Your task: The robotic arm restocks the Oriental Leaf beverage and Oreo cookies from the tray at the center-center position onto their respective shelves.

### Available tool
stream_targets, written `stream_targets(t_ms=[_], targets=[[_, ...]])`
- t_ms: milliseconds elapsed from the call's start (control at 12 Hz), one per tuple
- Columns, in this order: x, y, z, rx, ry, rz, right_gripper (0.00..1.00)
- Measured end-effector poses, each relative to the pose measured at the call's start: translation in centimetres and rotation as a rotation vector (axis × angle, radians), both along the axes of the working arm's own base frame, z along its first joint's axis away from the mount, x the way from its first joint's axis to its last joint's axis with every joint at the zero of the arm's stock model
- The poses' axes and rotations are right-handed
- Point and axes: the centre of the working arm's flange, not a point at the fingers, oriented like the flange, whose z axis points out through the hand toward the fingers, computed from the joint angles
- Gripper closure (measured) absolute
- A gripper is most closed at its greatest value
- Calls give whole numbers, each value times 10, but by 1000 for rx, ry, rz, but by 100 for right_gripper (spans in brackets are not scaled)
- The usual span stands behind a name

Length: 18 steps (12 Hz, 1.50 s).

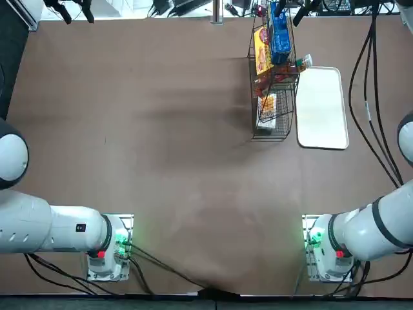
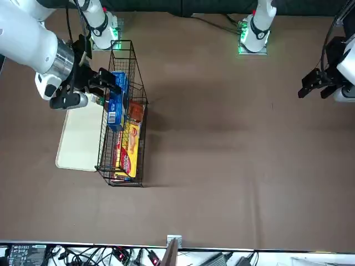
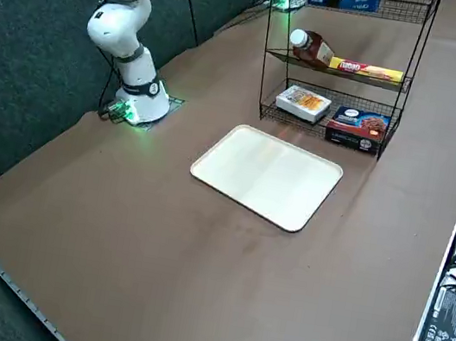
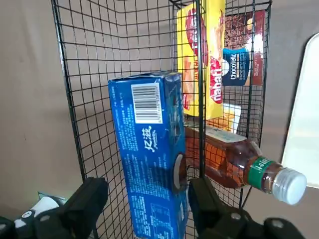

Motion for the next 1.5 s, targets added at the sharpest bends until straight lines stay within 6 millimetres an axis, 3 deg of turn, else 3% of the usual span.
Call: stream_targets(t_ms=[333,917,1000,1083,1250,1500], targets=[[5,-18,11,-10,-30,-20,0],[-3,-113,47,-215,-102,-15,0],[-4,-125,47,-234,-107,-7,0],[-2,-156,46,-247,-120,39,0],[-2,-189,42,-247,-121,62,0],[-2,-215,34,-312,-107,65,0]])
